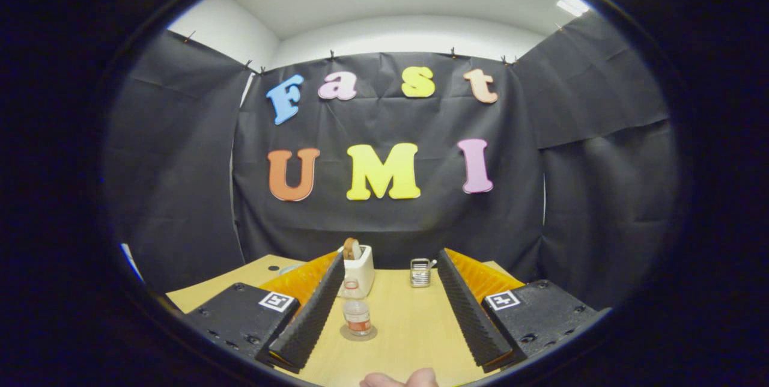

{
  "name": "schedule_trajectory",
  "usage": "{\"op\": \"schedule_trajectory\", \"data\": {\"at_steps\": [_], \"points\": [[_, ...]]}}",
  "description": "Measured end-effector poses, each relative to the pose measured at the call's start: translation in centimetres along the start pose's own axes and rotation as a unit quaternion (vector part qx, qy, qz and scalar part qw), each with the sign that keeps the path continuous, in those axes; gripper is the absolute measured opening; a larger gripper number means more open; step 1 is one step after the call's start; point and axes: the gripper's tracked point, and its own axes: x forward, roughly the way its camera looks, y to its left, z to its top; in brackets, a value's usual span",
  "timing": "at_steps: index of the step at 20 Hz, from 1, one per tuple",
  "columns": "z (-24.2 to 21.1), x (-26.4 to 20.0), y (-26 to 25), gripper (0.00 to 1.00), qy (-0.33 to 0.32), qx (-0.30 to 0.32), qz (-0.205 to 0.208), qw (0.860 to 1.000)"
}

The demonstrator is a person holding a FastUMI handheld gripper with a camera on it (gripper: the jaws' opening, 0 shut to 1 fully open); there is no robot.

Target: Take the bottle from table, then pour the juice into the cup, finally place the bottle on the coaster

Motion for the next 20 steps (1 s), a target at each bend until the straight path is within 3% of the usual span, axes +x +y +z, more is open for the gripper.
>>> {"op": "schedule_trajectory", "data": {"at_steps": [9,12,20], "points": [[4.0,-8.2,-4.6,1.0,-0.022,-0.02,-0.035,0.999],[5.2,-9.5,-4.1,1.0,-0.042,-0.019,-0.032,0.998],[3.8,-10.1,-4.3,1.0,-0.02,-0.018,-0.041,0.999]]}}
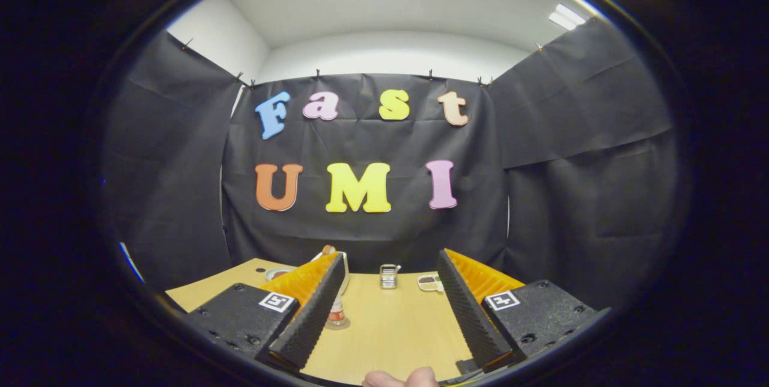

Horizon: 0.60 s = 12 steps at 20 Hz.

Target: Take the bottle from table, then pour the juice into the cup, finally place the bottle on the coaster

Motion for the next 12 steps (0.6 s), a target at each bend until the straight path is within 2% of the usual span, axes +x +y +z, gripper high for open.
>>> {"op": "schedule_trajectory", "data": {"at_steps": [6,12], "points": [[-0.27,0.33,0.01,1.0,0.015,0.018,0.003,1.0],[-0.28,1.03,0.28,1.0,0.013,0.006,-0.008,1.0]]}}
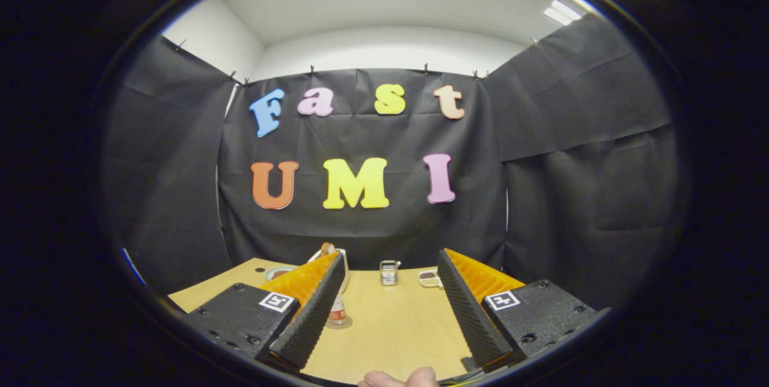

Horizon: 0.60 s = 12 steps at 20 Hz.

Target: Take the bottle from table, then pour the juice into the cup, finally place the bottle on the coaster

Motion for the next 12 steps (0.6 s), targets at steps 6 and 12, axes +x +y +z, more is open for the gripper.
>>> {"op": "schedule_trajectory", "data": {"at_steps": [6,12], "points": [[0.8,0.5,0.5,1.0,-0.006,0.005,0.001,1.0],[-0.2,1.6,1.5,1.0,0.004,-0.002,-0.003,1.0]]}}
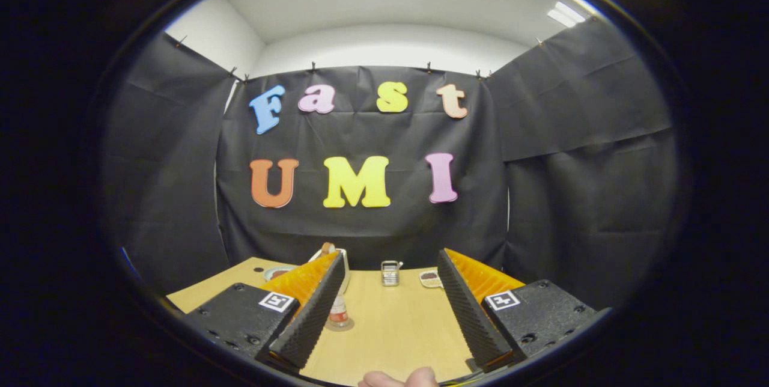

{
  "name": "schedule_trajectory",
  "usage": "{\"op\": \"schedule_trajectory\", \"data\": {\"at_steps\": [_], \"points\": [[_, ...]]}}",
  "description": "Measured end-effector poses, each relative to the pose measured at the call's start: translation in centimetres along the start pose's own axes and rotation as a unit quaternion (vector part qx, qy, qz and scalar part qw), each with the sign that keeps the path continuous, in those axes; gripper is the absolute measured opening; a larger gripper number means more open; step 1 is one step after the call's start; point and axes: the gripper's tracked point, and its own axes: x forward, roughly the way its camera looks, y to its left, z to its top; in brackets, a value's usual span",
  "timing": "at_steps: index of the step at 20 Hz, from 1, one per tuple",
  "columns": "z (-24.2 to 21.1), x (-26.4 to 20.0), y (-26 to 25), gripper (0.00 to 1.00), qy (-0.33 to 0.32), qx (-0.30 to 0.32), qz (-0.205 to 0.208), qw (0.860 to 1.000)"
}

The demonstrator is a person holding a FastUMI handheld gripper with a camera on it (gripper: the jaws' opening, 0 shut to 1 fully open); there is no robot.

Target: Take the bottle from table, then pour the juice into the cup, finally place the bottle on the coaster

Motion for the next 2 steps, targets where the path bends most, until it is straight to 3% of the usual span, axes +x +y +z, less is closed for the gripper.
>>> {"op": "schedule_trajectory", "data": {"at_steps": [2], "points": [[-0.78,0.46,0.42,1.0,0.008,-0.007,-0.001,1.0]]}}
